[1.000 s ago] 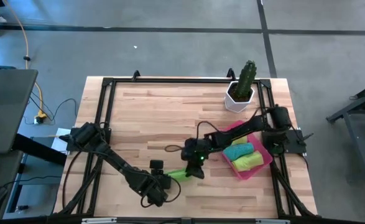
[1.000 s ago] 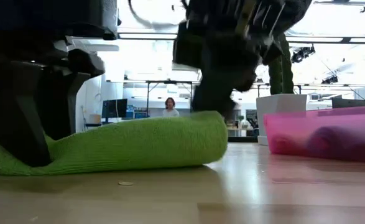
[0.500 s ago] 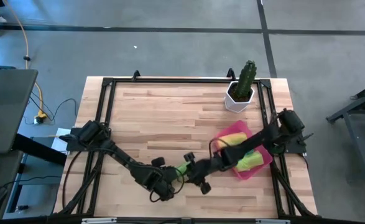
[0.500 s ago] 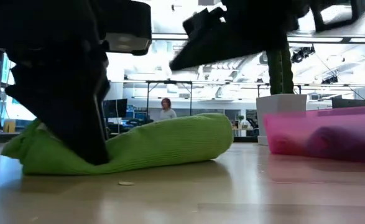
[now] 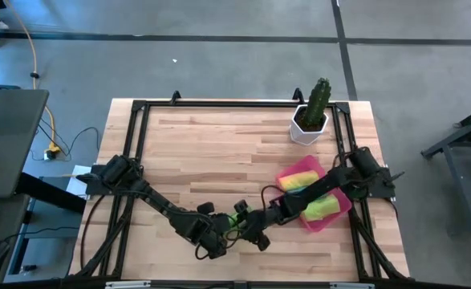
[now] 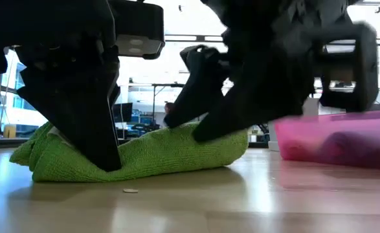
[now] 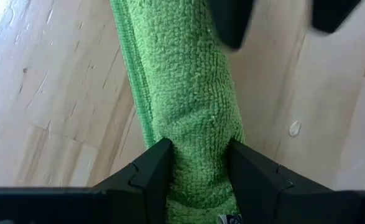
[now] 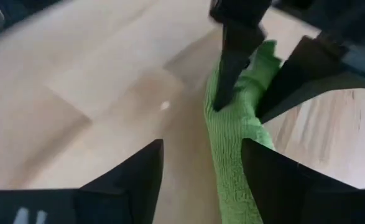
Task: Roll microfiber towels into tight, uniform cylinder then place into a basket
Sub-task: Roll the green microfiber towel, then put the green microfiber towel in the pink bin
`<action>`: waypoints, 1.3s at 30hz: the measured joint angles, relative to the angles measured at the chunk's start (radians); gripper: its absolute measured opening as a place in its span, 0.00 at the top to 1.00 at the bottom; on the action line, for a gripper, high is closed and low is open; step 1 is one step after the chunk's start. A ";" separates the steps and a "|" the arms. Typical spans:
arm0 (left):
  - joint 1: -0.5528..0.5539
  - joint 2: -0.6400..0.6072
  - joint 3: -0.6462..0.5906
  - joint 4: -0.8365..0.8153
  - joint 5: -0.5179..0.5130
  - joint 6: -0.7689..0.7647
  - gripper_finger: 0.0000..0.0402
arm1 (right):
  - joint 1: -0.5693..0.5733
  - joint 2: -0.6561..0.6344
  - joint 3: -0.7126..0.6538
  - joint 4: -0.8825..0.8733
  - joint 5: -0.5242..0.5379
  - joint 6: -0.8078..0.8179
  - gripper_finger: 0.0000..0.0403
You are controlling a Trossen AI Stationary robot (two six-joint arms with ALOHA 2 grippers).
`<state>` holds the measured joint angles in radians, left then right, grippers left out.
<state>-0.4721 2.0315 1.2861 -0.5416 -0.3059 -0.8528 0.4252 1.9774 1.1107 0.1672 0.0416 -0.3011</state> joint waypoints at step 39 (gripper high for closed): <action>-0.061 -0.100 -0.003 -0.102 0.172 0.101 0.64 | -0.088 0.083 0.002 -0.016 0.062 0.092 0.97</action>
<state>-0.5335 1.9320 1.2835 -0.6437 -0.1337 -0.7513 0.3374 2.0609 1.1129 0.1512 0.1040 -0.2096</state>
